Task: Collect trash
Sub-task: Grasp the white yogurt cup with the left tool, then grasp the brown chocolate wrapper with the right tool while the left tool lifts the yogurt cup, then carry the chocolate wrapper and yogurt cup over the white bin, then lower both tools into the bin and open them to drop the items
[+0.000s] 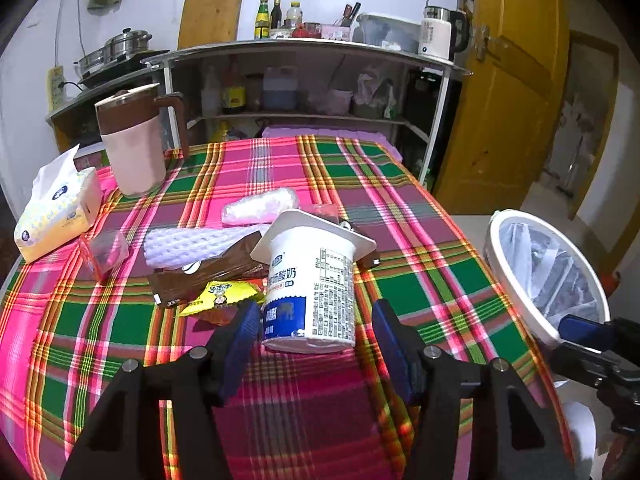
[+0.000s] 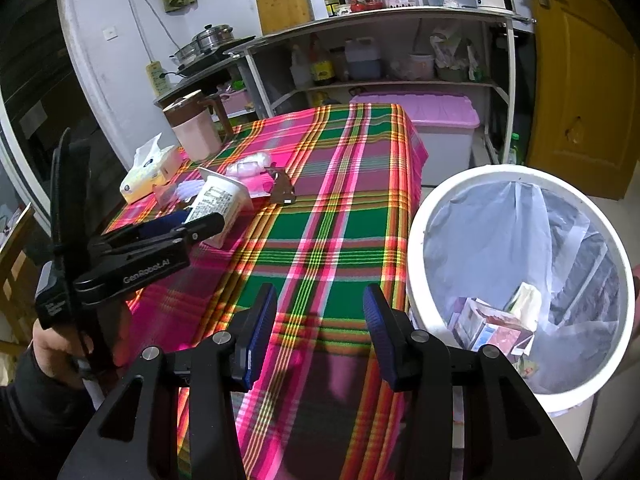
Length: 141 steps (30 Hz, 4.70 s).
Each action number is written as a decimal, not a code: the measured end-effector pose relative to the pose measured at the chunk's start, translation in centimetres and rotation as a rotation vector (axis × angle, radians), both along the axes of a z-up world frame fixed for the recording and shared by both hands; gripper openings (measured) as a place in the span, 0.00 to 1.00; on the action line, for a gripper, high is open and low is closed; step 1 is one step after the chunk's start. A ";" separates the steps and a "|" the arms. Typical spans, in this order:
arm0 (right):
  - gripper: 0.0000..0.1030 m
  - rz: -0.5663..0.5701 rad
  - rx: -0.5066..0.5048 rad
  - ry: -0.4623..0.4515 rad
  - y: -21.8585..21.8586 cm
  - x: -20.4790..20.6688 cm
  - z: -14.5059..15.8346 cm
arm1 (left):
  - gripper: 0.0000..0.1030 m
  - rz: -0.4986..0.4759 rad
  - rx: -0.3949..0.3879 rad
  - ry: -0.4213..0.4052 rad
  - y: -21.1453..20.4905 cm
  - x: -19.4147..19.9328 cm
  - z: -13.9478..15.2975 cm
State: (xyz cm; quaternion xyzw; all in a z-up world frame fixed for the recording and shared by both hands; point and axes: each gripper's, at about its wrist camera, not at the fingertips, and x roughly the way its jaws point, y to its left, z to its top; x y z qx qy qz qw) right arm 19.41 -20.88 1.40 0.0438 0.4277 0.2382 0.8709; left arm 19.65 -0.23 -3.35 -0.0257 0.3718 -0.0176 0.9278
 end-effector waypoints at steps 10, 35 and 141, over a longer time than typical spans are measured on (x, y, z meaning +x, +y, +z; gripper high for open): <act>0.45 0.007 -0.012 0.006 0.3 0.7 0.1 | 0.49 0.048 -0.036 0.008 1.0 -0.6 -0.2; 0.40 0.103 -0.109 -0.023 8.0 5.9 0.5 | 0.49 0.093 -0.132 -0.057 6.0 -6.2 1.7; 0.25 -0.378 -0.051 0.090 -15.6 -1.2 -1.2 | 0.48 -0.469 -0.127 -0.020 -19.9 -0.1 2.5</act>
